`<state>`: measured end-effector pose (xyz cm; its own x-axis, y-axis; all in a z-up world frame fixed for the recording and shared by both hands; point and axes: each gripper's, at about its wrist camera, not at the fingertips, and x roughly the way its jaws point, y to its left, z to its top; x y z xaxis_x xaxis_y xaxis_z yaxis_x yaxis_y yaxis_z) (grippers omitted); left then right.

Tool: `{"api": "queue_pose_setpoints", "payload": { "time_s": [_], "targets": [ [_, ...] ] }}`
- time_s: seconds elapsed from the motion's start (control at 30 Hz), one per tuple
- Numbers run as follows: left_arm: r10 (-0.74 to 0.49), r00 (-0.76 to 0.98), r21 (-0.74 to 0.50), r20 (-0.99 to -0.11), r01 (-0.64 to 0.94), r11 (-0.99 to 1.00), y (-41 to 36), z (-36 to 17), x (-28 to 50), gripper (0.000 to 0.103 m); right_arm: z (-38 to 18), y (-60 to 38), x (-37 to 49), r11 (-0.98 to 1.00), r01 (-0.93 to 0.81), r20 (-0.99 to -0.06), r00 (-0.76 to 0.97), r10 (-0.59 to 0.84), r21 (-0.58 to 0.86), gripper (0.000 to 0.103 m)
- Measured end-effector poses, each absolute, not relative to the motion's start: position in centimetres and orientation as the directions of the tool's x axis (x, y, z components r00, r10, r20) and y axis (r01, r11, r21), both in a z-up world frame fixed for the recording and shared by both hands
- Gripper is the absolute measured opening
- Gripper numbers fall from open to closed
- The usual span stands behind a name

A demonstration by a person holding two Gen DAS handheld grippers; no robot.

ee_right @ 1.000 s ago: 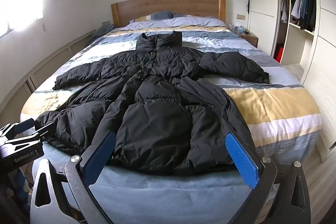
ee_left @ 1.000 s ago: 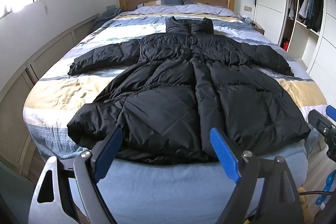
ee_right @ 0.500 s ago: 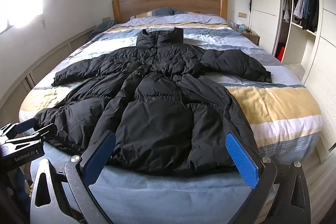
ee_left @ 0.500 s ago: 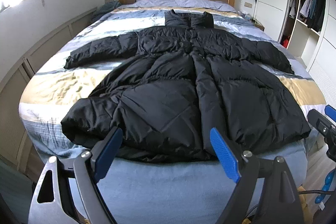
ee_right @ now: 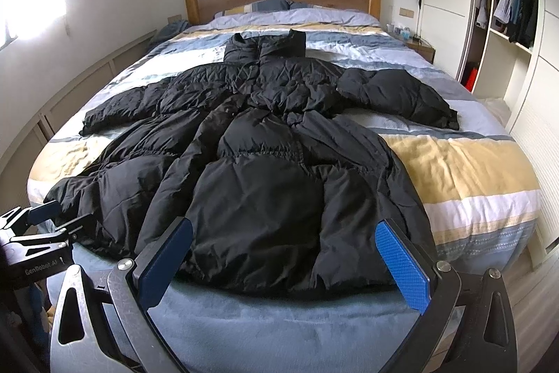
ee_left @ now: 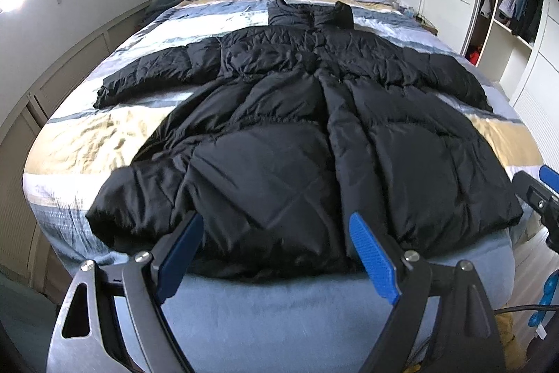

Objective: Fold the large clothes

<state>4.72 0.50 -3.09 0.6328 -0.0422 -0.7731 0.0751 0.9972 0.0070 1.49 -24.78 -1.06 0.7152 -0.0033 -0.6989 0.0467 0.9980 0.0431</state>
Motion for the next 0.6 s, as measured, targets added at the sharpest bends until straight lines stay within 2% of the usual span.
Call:
{"api": "queue_pose_setpoints", "payload": {
  "time_s": [0.4, 0.6],
  "targets": [
    [-0.011, 0.726, 0.031, -0.688, 0.044, 0.999, 2.2, 1.6, 9.6, 0.086, 2.9, -25.4, 6.2, 0.998, 0.061, -0.652, 0.758, -0.032, 0.022, 0.103],
    [-0.014, 0.724, 0.022, -0.69, 0.039, 0.999, 2.7, 2.7, 12.0, 0.086, 4.6, -25.4, 8.5, 0.999, 0.052, -0.623, 0.781, -0.045, -0.007, 0.102]
  ]
}}
